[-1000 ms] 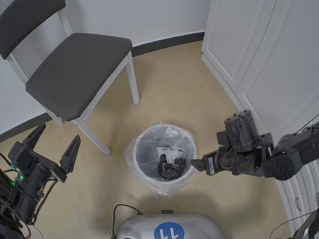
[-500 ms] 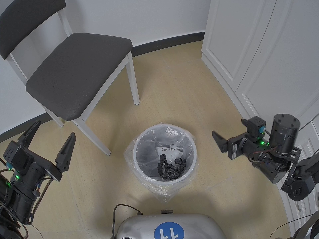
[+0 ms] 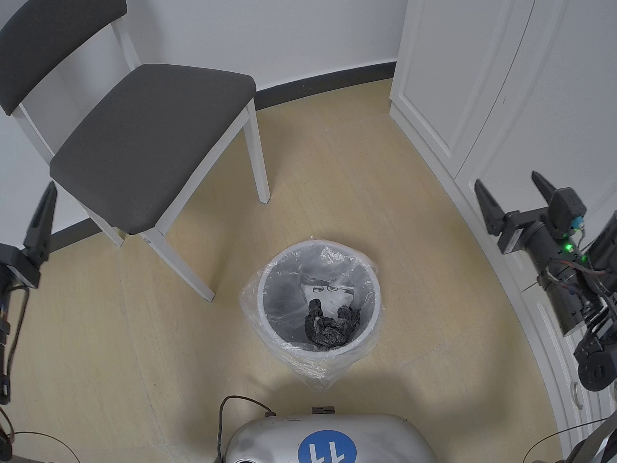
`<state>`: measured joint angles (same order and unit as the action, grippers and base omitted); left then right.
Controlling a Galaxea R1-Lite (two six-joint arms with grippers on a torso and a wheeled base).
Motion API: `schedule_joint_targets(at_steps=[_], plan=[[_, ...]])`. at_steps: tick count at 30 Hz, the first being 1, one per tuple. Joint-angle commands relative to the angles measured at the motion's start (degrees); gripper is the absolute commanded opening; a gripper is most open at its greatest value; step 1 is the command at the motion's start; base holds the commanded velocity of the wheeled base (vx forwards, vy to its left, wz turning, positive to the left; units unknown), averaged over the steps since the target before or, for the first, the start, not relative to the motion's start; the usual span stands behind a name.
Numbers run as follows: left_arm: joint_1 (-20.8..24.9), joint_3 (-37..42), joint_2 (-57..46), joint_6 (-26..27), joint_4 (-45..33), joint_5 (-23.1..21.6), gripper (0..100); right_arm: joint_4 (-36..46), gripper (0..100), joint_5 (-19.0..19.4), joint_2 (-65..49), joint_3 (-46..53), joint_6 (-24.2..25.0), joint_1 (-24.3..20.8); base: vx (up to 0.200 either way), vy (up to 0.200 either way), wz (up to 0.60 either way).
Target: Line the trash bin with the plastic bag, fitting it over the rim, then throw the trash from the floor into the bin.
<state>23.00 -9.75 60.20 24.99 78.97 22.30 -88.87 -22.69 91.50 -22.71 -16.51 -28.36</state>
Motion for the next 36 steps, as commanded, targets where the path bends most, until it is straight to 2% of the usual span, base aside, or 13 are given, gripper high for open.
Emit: schedule_joint_targets(at_steps=[1,2,4,6,9,10,11,15,22,31,36], plan=[[-8.85,-5.63,-18.54,1.82,-13.23,0.73,100,5.37,100,-3.94,-16.36,3.46,-3.09,-0.03,0.0,0.0,0.0],[-8.85,-5.63,-18.54,1.82,-13.23,0.73,100,5.37,100,-3.94,-16.36,3.46,-3.09,-0.03,0.0,0.0,0.0],[-10.52,-5.72,-26.62,0.59,-21.31,0.73,100,9.06,100,-4.91,-22.51,5.4,-2.3,0.93,0.0,0.0,0.0],[-11.23,-5.72,-28.91,-0.03,-23.86,0.73,100,10.12,100,-4.91,-24.35,6.36,-1.86,1.55,0.0,0.0,0.0],[-14.13,-6.33,-37.87,-3.37,-35.55,0.55,100,13.9,100,-4.82,-32.18,11.2,1.83,5.59,0.0,0.0,0.0],[-14.13,-6.33,-37.87,-3.37,-35.55,0.55,100,13.9,100,-4.82,-32.18,11.2,1.83,5.59,0.0,0.0,0.0],[-15.36,-7.21,-40.6,-5.22,-40.39,0.47,100,15.74,100,-4.82,-36.13,13.31,3.06,6.65,0.0,0.0,0.0],[-17.2,-10.11,-44.29,-8.91,-46.89,0.47,100,21.11,100,-4.82,-45.01,15.5,5.17,8.93,0.0,0.0,0.0],[-17.64,-11.78,-49.39,-10.66,-52.87,0.47,100,32.09,100,-4.82,-55.38,15.06,7.28,12.62,0.0,0.0,0.0],[-17.64,-11.25,-54.04,-10.75,-56.21,0.47,100,32.88,100,-4.74,-63.55,17.17,7.89,15.52,0.0,0.0,0.0],[-18.61,-11.52,-54.48,-13.04,-56.47,0.55,100,33.15,100,-4.47,-68.83,17.88,7.89,16.05,0.0,0.0,0.0]])
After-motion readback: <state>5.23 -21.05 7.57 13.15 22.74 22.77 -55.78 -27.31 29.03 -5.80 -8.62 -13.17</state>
